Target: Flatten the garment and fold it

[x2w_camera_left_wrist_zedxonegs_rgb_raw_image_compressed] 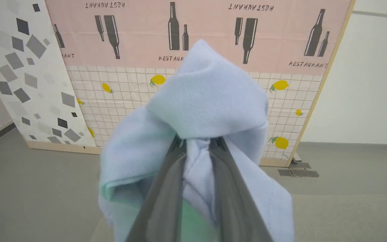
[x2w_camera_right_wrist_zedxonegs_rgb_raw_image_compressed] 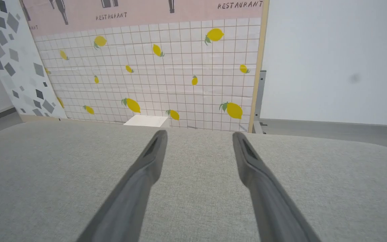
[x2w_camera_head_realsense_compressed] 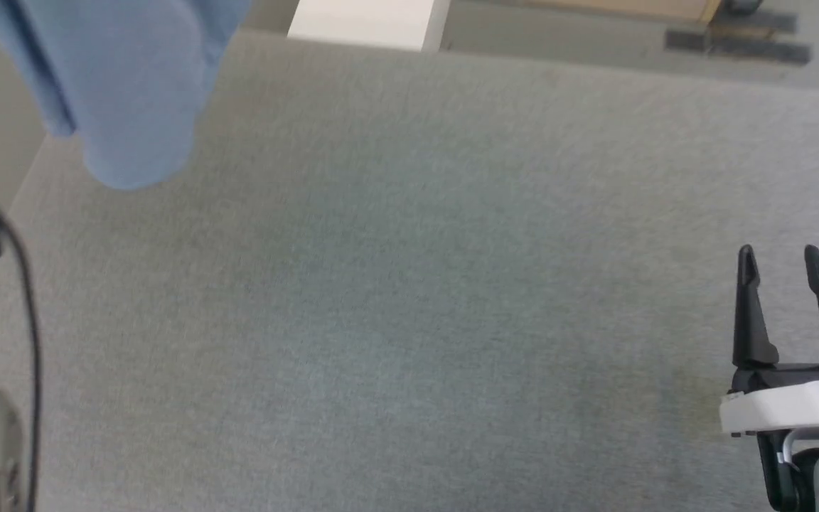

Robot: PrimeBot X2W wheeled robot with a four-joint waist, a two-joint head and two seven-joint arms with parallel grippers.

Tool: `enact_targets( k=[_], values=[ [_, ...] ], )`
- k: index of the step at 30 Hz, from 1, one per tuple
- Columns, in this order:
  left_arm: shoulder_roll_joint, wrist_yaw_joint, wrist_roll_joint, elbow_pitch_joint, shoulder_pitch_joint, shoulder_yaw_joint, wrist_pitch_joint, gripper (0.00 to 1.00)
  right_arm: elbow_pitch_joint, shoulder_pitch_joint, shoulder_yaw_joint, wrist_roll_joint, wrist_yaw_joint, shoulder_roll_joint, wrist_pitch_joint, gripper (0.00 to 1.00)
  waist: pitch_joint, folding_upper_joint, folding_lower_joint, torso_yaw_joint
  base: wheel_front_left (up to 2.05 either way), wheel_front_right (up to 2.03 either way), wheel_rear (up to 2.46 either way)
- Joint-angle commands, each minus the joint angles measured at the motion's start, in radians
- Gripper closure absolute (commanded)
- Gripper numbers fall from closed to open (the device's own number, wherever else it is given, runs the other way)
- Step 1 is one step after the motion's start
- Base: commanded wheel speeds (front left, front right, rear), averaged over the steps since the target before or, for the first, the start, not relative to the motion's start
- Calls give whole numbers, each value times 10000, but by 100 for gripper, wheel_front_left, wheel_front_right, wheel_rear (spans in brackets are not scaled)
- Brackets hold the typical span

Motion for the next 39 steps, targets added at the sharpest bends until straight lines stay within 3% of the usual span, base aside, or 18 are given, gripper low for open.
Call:
enact_targets(
  k=[1, 9, 17, 24, 28, 33, 35, 36, 39],
  values=[
    [-270, 159, -123, -231, -355, -180, 137, 100, 60, 104, -72, 91, -15, 2, -101, 0, -775, 0, 0, -581, 0, 0, 0],
    [-1637, 530, -240, -734, -822, -1391, 779, 100, 206, 81, -698, 334, -15, 2, -271, 0, -1015, 0, 0, -1256, 0, 0, 0],
    [-3317, 900, -687, -1064, 618, -2713, 597, 100, 35, -39, -1334, 323, -15, 2, -334, 0, -624, 0, 0, -1961, 0, 0, 0],
    [-3736, 1480, -1051, -582, 2717, -4032, -553, 100, 164, -185, -1254, 523, -15, 3, -367, 0, -16, 0, 0, -2498, 0, 0, 0],
    [-3772, 1887, -1088, 648, 3767, -4854, -1347, 100, 296, -396, -963, 630, -15, 3, -393, 0, 382, 0, 0, -2852, 0, 0, 0],
    [-3779, 1999, -787, 2533, 4146, -5790, -2150, 100, 444, -622, -736, 651, -15, 3, -425, 0, 742, 0, 0, -3122, 0, 0, 0],
    [-3779, 1915, -888, 3014, 4153, -6061, -2346, 61, 511, -634, -705, 635, -15, 3, -434, 0, 766, 0, 0, -3139, 0, 0, 0],
    [-3780, 1824, -952, 3172, 4123, -6197, -2463, 0, 548, -623, -706, 627, -15, 3, -438, 0, 750, 0, 0, -3120, 0, 0, 0],
    [-3780, 1670, -1328, 3192, 3990, -6304, -2986, 0, 634, -527, -737, 567, -15, 3, -446, 0, 559, 0, 0, -2972, 0, 0, 0]
  ],
)
